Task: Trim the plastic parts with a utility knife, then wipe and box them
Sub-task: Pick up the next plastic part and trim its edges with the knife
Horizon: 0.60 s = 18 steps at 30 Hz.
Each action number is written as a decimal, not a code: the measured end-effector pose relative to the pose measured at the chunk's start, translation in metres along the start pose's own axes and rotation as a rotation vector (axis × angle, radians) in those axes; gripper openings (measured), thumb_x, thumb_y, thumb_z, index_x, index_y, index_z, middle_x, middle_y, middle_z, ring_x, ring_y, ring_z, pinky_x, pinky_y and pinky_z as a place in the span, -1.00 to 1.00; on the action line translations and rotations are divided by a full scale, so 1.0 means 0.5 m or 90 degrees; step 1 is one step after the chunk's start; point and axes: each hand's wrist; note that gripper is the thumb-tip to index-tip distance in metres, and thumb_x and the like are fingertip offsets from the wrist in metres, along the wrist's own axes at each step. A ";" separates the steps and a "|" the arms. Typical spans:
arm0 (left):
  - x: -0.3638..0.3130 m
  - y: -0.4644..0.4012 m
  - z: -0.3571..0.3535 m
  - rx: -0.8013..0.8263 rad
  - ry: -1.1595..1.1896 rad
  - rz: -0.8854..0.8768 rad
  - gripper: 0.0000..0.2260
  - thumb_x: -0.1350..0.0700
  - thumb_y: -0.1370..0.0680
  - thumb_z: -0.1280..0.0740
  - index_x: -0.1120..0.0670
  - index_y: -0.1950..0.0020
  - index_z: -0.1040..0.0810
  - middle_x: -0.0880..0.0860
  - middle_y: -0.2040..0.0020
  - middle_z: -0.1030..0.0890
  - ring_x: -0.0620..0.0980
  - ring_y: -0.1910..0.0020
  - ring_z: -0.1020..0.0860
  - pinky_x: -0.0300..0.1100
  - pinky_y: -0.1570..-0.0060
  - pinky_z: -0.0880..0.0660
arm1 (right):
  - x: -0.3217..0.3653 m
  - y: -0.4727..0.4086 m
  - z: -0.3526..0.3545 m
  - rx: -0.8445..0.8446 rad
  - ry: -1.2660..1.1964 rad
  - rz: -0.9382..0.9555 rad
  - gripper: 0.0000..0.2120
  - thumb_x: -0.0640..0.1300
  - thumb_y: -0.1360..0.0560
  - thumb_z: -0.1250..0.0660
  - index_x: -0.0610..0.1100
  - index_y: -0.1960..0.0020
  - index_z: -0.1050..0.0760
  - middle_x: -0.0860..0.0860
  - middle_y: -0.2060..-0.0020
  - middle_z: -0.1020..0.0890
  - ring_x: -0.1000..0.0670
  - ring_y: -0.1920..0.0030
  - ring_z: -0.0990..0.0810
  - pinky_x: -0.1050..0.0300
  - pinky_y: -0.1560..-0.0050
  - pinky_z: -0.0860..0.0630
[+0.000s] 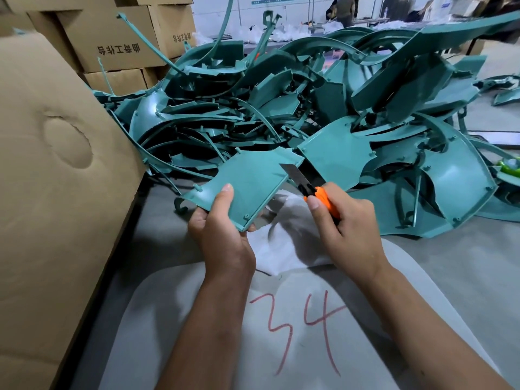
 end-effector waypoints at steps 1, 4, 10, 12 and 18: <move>0.001 0.000 0.000 0.003 0.001 0.000 -0.94 0.28 -0.57 -0.40 0.14 0.04 -0.64 0.09 0.15 -0.73 0.08 0.18 -0.70 -0.20 0.35 -0.59 | -0.002 0.000 0.002 0.003 -0.002 0.000 -0.66 0.02 -0.70 -0.22 -0.09 0.20 -0.32 0.05 0.44 -0.30 -0.02 0.43 -0.34 0.17 0.38 -0.23; 0.002 0.003 -0.001 0.008 0.003 0.002 -0.92 0.29 -0.57 -0.39 0.13 0.07 -0.63 0.05 0.22 -0.72 0.03 0.29 -0.69 -0.26 0.45 -0.51 | -0.003 0.001 0.005 0.000 -0.003 -0.002 -0.66 0.01 -0.70 -0.23 -0.13 0.20 -0.34 0.04 0.44 -0.32 -0.03 0.43 -0.35 0.13 0.40 -0.26; 0.006 -0.001 -0.001 -0.016 0.005 -0.014 -0.88 0.29 -0.58 -0.39 0.13 0.12 -0.63 0.05 0.25 -0.72 0.02 0.32 -0.68 -0.25 0.49 -0.49 | 0.011 0.005 -0.002 -0.009 0.051 -0.027 -0.67 0.02 -0.69 -0.23 -0.11 0.18 -0.33 0.07 0.46 -0.33 0.00 0.45 -0.35 0.05 0.40 -0.28; 0.011 -0.003 -0.003 -0.023 0.006 -0.020 -0.83 0.29 -0.58 -0.40 0.11 0.19 -0.67 0.07 0.21 -0.74 0.05 0.25 -0.71 -0.15 0.37 -0.59 | 0.019 0.006 -0.004 -0.013 0.060 -0.010 -0.69 0.00 -0.69 -0.25 -0.08 0.19 -0.31 0.10 0.46 -0.30 0.04 0.46 -0.33 0.09 0.40 -0.26; 0.017 -0.016 -0.005 -0.058 0.009 -0.021 -0.92 0.23 -0.57 -0.45 0.13 0.13 -0.62 0.09 0.12 -0.75 0.05 0.15 -0.72 -0.08 0.19 -0.59 | 0.036 0.013 -0.010 0.103 0.012 0.115 -0.72 0.01 -0.68 -0.25 -0.11 0.14 -0.46 0.14 0.38 -0.37 0.01 0.42 -0.37 0.01 0.40 -0.35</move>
Point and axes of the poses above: each hand's wrist, its own y-axis away from the middle knuckle, its own z-axis out of the back of the hand, x = y × z
